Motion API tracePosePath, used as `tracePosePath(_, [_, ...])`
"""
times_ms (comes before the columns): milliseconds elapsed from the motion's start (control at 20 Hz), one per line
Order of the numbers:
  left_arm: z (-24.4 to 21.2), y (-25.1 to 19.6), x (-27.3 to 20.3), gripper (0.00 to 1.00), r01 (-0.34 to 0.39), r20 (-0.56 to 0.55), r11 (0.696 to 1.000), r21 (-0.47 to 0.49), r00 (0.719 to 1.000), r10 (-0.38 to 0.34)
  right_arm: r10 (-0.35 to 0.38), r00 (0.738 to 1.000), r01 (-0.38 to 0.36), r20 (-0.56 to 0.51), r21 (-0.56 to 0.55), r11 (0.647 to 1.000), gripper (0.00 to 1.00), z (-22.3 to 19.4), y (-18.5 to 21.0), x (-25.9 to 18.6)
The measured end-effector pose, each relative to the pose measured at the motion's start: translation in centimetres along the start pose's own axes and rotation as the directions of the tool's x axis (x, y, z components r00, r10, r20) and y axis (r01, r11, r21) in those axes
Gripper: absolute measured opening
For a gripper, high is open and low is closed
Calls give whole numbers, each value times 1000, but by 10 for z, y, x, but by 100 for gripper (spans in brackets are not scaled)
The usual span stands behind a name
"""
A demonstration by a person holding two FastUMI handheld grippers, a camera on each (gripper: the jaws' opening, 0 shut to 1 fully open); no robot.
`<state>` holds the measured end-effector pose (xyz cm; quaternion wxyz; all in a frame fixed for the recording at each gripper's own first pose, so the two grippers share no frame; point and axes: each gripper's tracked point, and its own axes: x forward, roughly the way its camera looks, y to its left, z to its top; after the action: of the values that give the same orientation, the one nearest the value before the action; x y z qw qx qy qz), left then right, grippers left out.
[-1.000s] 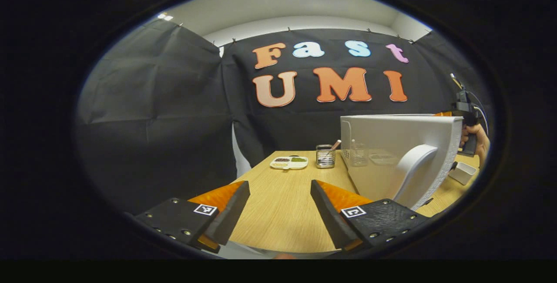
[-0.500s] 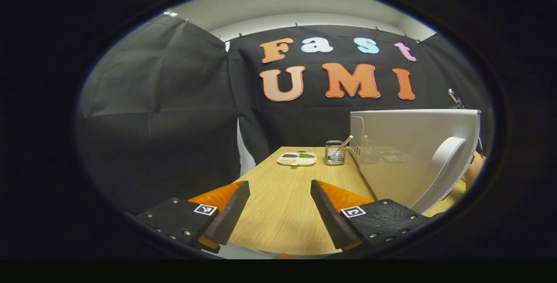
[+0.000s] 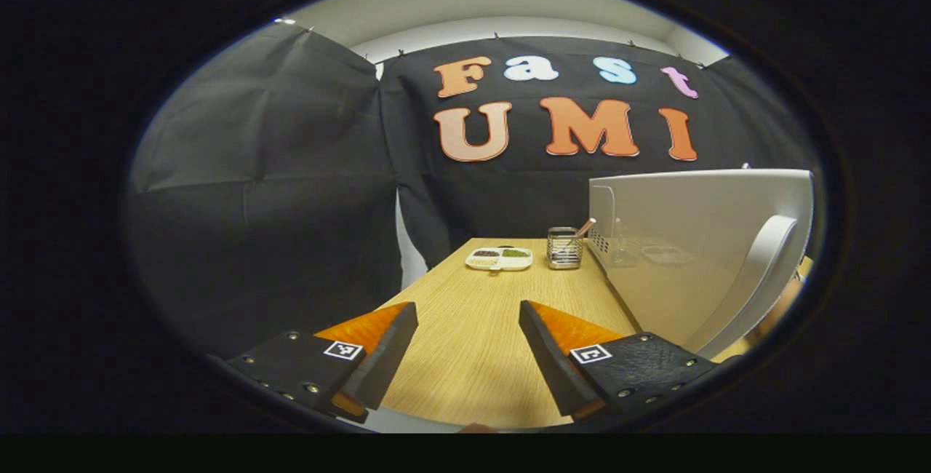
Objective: Open the microwave oven with the left hand, put the food in, and close the microwave oven.
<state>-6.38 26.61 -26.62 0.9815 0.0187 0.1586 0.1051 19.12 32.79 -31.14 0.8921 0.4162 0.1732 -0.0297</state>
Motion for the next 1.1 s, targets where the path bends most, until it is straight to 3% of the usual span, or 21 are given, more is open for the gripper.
tracePosePath(250, [-1,6,-4,87,-5,-3,1000,8,1000,5,-46,998,46,41,12,999,16,-10,-6,21])
tracePosePath(400, [1,6,-8,88,-3,1,1000,14,1000,3,-71,996,73,53,-31,997,16,-15,-8,27])
tracePosePath(550, [3,3,-11,88,5,7,1000,14,1000,-5,-126,992,126,13,-106,986,23,-27,-18,30])
tracePosePath(750, [2,-1,-12,87,14,6,1000,8,1000,-14,-179,984,176,6,-232,957,44,-23,-29,20])
tracePosePath(900, [3,-5,-15,87,20,6,1000,8,1000,-20,-168,986,161,-1,-274,948,64,-17,-24,9])
tracePosePath(1000, [3,-7,-15,87,21,2,1000,14,1000,-21,-141,990,132,-21,-226,965,72,-16,-18,0])
tracePosePath(1100, [5,-7,-18,87,13,7,1000,24,1000,-14,-113,993,107,-36,-139,985,73,-15,-9,-8])
